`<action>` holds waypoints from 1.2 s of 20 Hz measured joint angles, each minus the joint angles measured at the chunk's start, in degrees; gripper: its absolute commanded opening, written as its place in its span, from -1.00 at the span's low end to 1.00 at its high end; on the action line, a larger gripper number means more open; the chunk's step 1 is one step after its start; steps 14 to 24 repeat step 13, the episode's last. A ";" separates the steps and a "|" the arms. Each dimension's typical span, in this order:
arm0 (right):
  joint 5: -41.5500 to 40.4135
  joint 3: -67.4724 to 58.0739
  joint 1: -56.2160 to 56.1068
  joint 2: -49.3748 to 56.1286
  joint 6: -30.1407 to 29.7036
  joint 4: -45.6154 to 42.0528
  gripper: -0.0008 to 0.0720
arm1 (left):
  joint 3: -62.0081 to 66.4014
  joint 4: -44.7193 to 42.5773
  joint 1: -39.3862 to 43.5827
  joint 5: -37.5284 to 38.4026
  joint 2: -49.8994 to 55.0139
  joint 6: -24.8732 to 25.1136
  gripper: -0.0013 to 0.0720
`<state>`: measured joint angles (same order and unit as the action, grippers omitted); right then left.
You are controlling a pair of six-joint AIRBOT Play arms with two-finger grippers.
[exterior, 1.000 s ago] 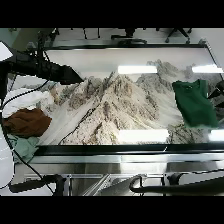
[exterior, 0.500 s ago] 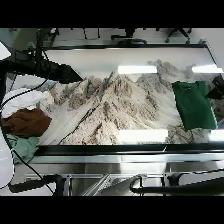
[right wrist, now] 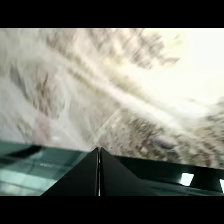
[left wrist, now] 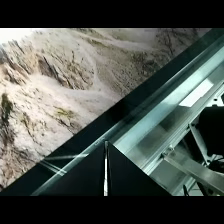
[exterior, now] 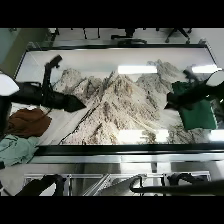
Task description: Fold the shirts.
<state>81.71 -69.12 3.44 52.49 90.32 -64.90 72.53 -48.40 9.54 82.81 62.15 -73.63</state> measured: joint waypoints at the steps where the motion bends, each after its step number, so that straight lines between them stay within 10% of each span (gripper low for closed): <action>1: -2.01 4.37 -2.86 -2.58 -0.15 0.00 -0.93 | -3.63 0.00 0.52 -0.79 -2.03 0.02 -0.93; 24: -9.60 23.74 -15.43 -12.85 -0.83 0.52 -0.93 | -27.19 -0.04 2.62 -8.63 -19.56 0.20 -0.94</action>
